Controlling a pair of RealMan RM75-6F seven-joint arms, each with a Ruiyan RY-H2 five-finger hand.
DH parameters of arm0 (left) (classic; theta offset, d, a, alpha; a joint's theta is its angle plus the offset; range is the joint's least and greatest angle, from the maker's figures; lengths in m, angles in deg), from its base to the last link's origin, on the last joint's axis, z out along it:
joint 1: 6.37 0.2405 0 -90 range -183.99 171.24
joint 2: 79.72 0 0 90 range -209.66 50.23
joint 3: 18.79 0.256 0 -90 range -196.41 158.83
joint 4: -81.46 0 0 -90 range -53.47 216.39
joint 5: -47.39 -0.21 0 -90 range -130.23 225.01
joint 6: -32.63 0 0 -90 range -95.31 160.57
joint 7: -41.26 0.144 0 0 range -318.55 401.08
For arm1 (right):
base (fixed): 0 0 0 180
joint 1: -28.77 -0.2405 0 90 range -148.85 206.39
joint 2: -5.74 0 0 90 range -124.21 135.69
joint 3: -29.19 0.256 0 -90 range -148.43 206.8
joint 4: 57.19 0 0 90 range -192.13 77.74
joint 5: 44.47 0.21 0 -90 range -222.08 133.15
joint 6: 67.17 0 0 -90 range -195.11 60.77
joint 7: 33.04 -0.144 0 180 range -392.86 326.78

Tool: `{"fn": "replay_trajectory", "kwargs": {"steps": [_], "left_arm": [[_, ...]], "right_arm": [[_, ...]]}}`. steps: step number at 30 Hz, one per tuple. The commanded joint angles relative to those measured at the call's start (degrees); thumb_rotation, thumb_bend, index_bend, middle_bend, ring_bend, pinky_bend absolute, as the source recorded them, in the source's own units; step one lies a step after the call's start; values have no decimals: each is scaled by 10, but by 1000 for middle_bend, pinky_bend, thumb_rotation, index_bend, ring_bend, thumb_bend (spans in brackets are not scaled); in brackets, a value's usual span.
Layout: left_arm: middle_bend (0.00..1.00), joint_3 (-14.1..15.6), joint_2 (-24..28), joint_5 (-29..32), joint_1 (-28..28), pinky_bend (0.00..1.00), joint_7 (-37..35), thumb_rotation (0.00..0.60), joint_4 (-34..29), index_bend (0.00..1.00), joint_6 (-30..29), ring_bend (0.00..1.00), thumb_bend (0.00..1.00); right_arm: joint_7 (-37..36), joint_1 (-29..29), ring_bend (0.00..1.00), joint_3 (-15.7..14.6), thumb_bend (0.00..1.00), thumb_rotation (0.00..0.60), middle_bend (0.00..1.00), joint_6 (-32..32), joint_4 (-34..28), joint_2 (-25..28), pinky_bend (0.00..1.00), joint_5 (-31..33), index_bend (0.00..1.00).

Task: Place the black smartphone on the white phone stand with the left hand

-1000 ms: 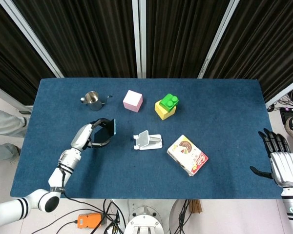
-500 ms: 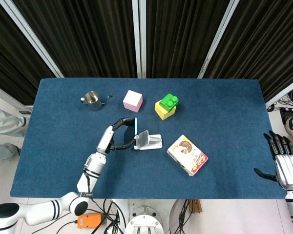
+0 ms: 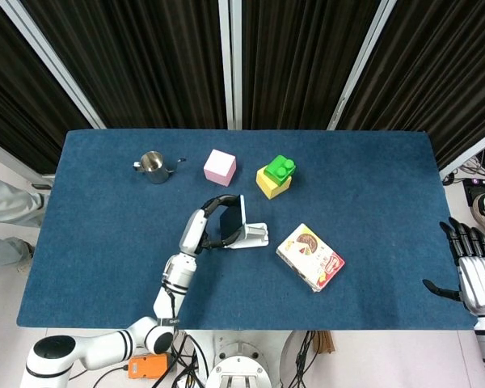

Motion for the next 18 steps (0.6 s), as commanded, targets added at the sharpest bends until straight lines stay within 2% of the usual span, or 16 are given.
{"fn": "replay_trajectory", "kwargs": {"steps": [1,18], "left_arm": [[484,4,-24,-1,-4,205,-4,600,28,446,-7,315,281],[466,2,-82,2,-12,187,-19,600,120,422,-20,291,275]], "right_arm": [[1,-1,0,0,186,600,12,-2,0,-1,31,1,0],[1,-3,0,2,185,600,12,-8,2,-3,31,5,0]]}}
